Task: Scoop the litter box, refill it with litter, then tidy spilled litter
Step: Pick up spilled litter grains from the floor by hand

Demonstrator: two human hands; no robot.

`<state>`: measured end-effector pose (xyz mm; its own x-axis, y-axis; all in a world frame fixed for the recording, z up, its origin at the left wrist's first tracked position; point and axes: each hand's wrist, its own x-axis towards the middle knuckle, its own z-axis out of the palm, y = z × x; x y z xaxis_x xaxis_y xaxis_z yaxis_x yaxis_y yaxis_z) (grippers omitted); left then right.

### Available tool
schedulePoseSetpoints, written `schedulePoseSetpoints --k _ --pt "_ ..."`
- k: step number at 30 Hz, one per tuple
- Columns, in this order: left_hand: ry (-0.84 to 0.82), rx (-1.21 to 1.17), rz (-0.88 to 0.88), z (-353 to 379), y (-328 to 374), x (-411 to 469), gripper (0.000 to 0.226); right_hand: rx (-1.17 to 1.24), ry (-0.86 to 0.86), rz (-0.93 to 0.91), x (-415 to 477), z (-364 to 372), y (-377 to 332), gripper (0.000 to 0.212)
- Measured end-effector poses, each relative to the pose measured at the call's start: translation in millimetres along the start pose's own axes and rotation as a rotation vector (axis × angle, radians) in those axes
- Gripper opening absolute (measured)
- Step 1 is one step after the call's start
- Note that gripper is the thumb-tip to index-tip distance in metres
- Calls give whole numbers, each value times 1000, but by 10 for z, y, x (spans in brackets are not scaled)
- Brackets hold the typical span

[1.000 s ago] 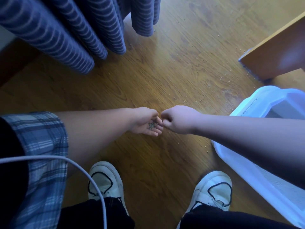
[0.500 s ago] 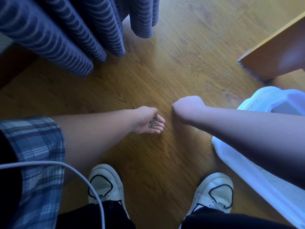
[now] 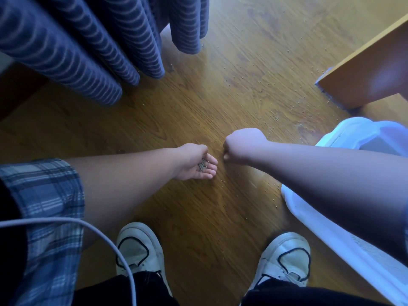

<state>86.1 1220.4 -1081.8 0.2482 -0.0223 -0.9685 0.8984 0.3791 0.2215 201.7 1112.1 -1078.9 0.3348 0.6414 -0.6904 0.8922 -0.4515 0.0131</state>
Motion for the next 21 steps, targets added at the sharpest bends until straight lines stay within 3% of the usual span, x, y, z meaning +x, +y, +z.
schedulePoseSetpoints --k 4,7,9,13,16,21 --pt "-97 -43 3 -15 -38 17 41 275 77 -89 -173 -69 -53 31" --pt "-222 -121 28 -6 -67 24 40 348 73 -182 -354 -125 -199 18" --pt "-221 -126 34 12 -72 32 39 300 71 -167 -346 -129 -203 23" --pt "-23 -13 27 45 -21 34 39 81 74 -6 -111 -106 -3 36" --pt "22 -18 12 29 5 51 38 -44 -27 57 20 -32 47 34" --pt "23 -42 8 -41 16 73 38 -96 -35 25 73 37 -63 20"
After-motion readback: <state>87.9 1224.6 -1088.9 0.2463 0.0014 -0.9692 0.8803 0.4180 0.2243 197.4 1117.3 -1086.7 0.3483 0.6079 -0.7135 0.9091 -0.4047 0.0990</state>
